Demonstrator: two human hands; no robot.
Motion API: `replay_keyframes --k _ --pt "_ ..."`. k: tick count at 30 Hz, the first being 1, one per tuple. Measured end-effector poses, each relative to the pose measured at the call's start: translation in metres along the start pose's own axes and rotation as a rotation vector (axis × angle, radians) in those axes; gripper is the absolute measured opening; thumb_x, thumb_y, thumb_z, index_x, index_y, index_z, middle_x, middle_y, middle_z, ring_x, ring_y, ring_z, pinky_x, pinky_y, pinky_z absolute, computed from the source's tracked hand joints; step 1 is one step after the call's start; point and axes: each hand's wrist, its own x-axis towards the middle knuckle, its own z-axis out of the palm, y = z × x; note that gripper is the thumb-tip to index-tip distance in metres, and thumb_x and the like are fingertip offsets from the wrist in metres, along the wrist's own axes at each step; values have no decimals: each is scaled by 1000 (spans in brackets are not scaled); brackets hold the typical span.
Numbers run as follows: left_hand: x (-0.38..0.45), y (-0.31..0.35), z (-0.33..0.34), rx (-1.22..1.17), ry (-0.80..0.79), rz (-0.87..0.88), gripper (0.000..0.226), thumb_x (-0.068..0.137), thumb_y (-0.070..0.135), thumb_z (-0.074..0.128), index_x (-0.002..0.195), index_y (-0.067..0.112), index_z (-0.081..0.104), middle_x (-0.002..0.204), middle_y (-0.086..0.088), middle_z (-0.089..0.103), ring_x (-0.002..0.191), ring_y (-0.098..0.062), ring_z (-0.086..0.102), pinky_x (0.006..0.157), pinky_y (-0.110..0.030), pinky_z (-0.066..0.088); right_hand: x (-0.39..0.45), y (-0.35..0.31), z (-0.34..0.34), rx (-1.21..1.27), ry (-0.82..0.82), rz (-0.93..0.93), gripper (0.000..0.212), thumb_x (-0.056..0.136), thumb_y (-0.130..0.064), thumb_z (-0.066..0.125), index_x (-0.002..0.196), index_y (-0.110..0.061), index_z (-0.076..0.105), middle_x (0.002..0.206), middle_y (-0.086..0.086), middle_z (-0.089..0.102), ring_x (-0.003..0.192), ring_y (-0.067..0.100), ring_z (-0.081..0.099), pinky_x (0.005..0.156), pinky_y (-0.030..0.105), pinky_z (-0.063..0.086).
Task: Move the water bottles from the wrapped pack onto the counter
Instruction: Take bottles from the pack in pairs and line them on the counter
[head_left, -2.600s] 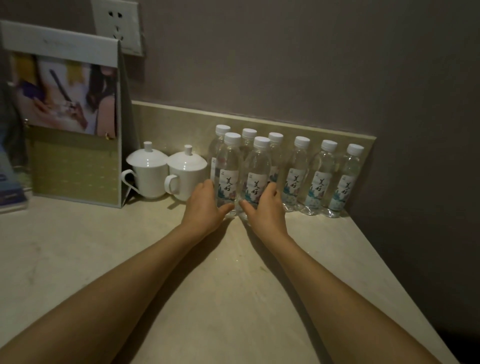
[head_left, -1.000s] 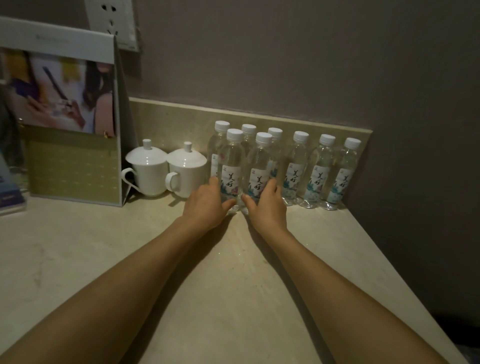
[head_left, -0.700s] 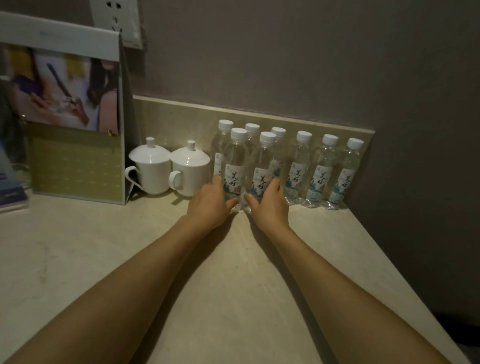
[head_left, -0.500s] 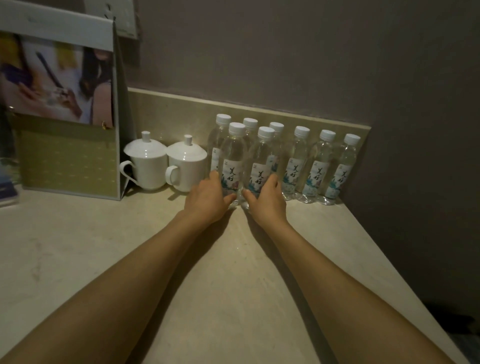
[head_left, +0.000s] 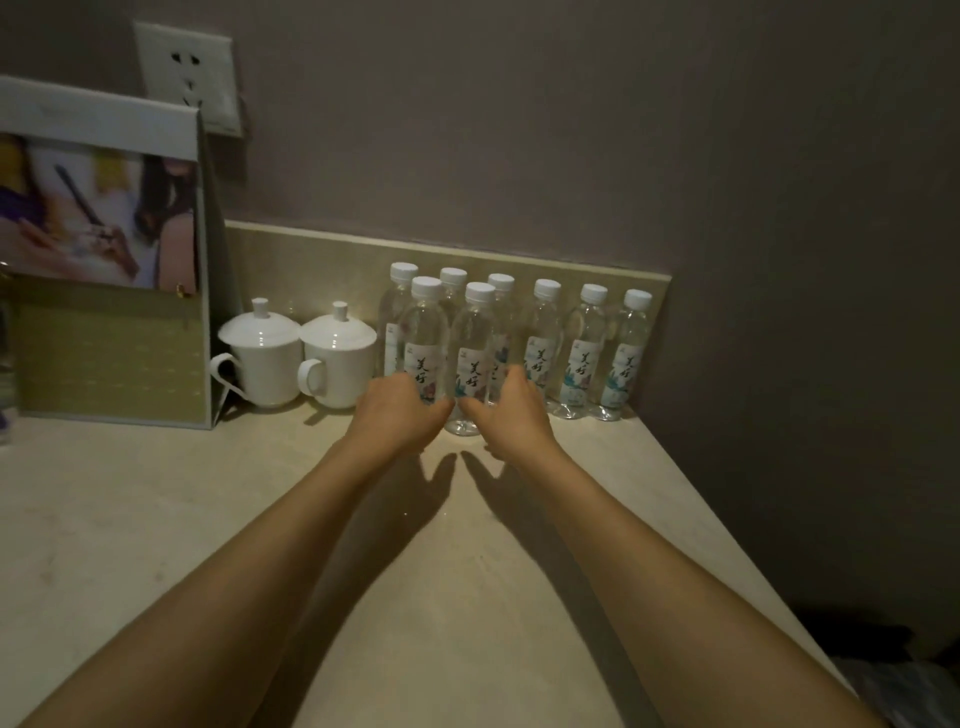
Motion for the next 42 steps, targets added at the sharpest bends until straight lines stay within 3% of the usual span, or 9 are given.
replay_keyframes --k 5,7,13,17,20,25,32,37,42 --pt "-19 32 -2 -52 93 5 41 93 40 54 60 16 54 53 1 48 50 -17 46 52 -27 40 -15 8 -33 36 19 -105 54 88 -41 63 130 -15 40 125 5 51 104 24 55 61 37 53" --pt "-33 49 3 -47 135 26 40 94 37 51 61 16 53 55 0 51 52 -18 48 53 -28 39 -24 15 -54 82 27 -161 51 89 -39 61 130 -15 43 117 3 57 100 22 58 67 32 48" --pt "-79 119 32 -72 206 107 28 97 23 38 93 9 62 95 -14 67 88 -32 61 79 -43 51 -59 48 -127 196 156 -270 26 90 -29 59 111 -15 57 76 -9 58 77 15 59 65 29 44" --pt "-112 179 71 -138 209 161 31 98 24 38 105 8 64 105 -14 68 100 -34 61 88 -47 50 -87 92 -186 254 254 -289 17 90 -24 61 102 -12 61 78 -3 63 78 18 63 71 32 51" --pt "-137 225 110 -172 175 197 31 98 28 38 105 11 64 103 -11 70 99 -32 62 87 -45 50 -107 137 -230 268 337 -280 9 91 -23 61 97 -17 61 76 -8 62 72 8 62 62 16 49" --pt "-181 303 187 -229 41 271 28 97 30 42 105 12 62 107 -11 69 100 -33 62 88 -42 50 -134 216 -298 254 467 -148 10 90 -22 60 97 -15 63 75 -7 63 77 18 66 74 37 55" --pt "-226 408 299 -270 -261 383 26 96 31 41 109 15 57 110 -10 66 98 -29 60 75 -35 44 -156 340 -372 237 625 68 7 91 -18 60 87 -23 57 73 -7 62 72 16 63 68 32 53" --pt "-247 447 390 -256 -482 333 29 93 30 43 110 12 58 116 -17 65 108 -38 59 92 -42 49 -159 426 -419 201 642 258 11 89 -16 59 82 -23 56 70 -4 64 70 21 64 69 37 53" --pt "-230 471 480 -235 -636 258 27 95 32 41 108 14 56 114 -15 64 102 -35 61 88 -41 50 -130 503 -454 140 603 391 10 91 -15 56 84 -21 57 76 5 67 74 27 66 68 39 54"
